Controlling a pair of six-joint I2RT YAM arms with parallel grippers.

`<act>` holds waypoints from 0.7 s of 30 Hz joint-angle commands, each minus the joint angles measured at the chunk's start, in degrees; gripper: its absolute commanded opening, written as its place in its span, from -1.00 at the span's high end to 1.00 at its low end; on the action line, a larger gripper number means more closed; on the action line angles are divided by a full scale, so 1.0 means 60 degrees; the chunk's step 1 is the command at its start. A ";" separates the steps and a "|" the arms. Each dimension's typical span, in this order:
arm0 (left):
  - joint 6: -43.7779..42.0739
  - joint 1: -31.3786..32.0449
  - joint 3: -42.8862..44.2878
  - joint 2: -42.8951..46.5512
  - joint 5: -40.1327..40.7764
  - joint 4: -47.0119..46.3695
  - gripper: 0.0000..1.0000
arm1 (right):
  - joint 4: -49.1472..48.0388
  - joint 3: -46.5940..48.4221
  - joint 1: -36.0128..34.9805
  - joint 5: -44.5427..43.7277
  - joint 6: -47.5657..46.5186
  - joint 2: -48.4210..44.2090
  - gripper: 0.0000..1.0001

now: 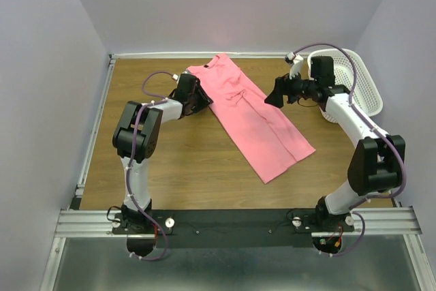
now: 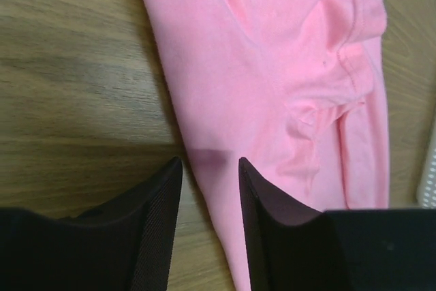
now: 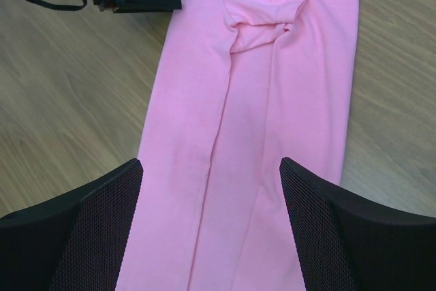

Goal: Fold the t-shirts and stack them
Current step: Fold the tshirt

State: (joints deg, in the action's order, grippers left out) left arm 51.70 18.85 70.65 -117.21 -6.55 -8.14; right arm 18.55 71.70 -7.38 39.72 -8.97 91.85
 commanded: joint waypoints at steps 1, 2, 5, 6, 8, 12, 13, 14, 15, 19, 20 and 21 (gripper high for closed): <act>-0.0443 -0.0197 0.0352 -0.0387 0.0958 0.1341 0.09 | 0.0029 -0.0363 0.0102 0.0366 -0.0057 -0.0615 -0.78; -0.0574 -0.0241 0.0426 -0.0518 0.0945 0.1342 0.17 | 0.0029 -0.0392 0.0116 0.0381 -0.0057 -0.0646 -0.78; -0.0750 -0.0373 0.0763 -0.0811 0.0682 0.1679 0.43 | 0.0029 -0.0422 0.0189 0.0483 0.0030 -0.0763 -0.78; -0.0852 -0.0402 0.0807 -0.0856 0.0623 0.1708 0.49 | 0.0029 -0.0451 0.0233 0.0527 0.0045 -0.0792 -0.78; -0.0970 -0.0476 0.0793 -0.0856 0.0549 0.1723 0.58 | 0.0029 -0.0510 0.0292 0.0557 0.0045 -0.0938 -0.78; -0.1525 -0.0768 0.0531 -0.0667 0.0447 0.1709 0.81 | 0.0029 -0.0700 0.0350 0.0542 -0.0042 -0.1129 -0.79; -0.1643 -0.0856 0.0442 -0.0666 0.0388 0.1694 0.85 | 0.0029 -0.0700 0.0380 0.0542 -0.0043 -0.1129 -0.79; -0.1775 -0.0973 0.0311 -0.0550 0.0112 0.1520 0.88 | 0.0029 -0.0729 0.0394 0.0557 -0.0043 -0.1129 -0.79; -0.1820 -0.1148 0.0179 -0.0505 -0.0151 0.1402 0.92 | 0.0029 -0.0744 0.0423 0.0586 -0.0057 -0.1115 -0.79; -0.1995 -0.1238 0.0031 -0.0300 -0.0637 0.1401 0.91 | 0.0029 -0.0759 0.0453 0.0718 -0.0087 -0.1012 -0.79; -0.2083 -0.1238 0.0046 -0.0285 -0.1000 0.1169 0.82 | 0.0029 -0.0773 0.0468 0.0733 -0.0087 -0.1012 -0.79; -0.2084 -0.1238 0.0118 -0.0299 -0.1294 0.1152 0.69 | 0.0029 -0.0774 0.0453 0.0733 -0.0101 -0.0969 -0.79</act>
State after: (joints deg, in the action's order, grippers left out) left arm 42.89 11.66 72.88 -118.80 -9.93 -4.84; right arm 18.68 67.85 -5.13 42.09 -8.97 86.56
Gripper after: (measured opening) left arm 0.075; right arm 0.892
